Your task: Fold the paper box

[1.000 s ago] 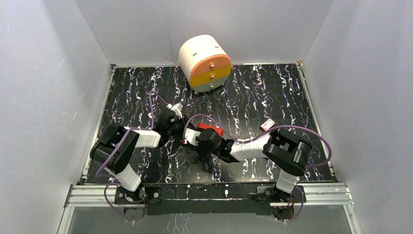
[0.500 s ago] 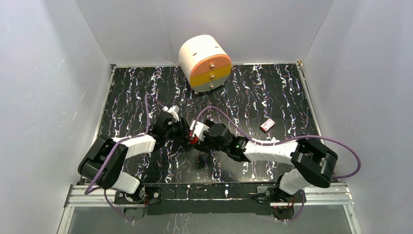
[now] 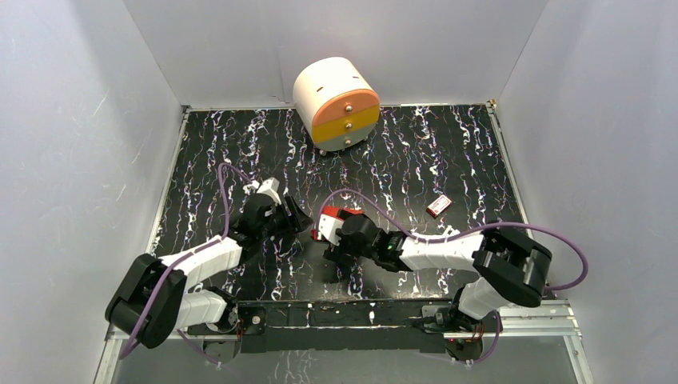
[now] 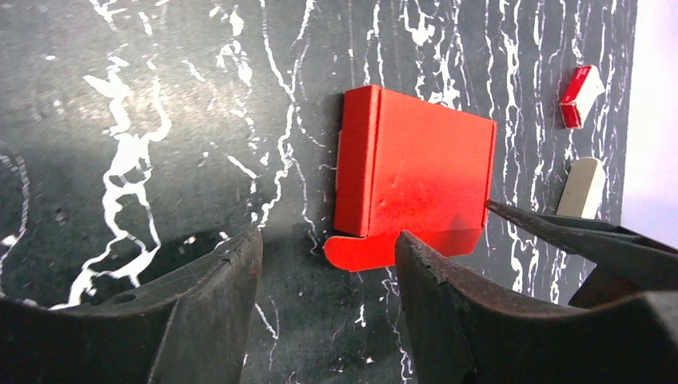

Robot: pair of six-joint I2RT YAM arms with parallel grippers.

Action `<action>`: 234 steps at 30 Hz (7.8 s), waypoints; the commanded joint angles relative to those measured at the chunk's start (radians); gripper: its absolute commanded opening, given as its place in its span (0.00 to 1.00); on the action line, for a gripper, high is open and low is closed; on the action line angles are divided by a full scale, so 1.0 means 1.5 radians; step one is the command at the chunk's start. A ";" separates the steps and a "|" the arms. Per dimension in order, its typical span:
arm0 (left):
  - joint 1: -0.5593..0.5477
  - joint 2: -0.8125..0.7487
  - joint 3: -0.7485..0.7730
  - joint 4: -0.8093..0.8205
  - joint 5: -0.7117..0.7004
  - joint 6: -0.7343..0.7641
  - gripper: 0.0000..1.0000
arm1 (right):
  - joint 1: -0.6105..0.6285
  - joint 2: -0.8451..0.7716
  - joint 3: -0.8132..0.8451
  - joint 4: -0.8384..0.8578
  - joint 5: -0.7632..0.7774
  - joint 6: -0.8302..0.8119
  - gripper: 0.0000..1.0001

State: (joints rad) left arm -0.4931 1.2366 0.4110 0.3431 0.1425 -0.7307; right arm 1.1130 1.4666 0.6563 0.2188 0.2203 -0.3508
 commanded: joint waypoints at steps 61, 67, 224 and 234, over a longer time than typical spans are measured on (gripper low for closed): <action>0.000 -0.303 0.090 -0.258 -0.106 0.060 0.65 | 0.026 -0.013 0.203 -0.259 -0.059 -0.108 0.00; 0.000 -0.314 0.164 -0.364 -0.071 0.111 0.66 | -0.062 -0.010 0.255 -0.314 -0.243 -0.086 0.00; 0.007 0.165 0.462 -0.566 0.160 0.459 0.15 | -0.204 0.041 0.322 -0.449 -0.229 0.195 0.00; 0.007 0.178 0.451 -0.546 0.174 0.327 0.03 | -0.202 0.047 0.343 -0.468 -0.218 0.270 0.00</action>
State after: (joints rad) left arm -0.4793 1.4921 1.0760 -0.4717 0.3485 -0.1272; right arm 0.8047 1.5322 1.1240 -0.4744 -0.0978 -0.0242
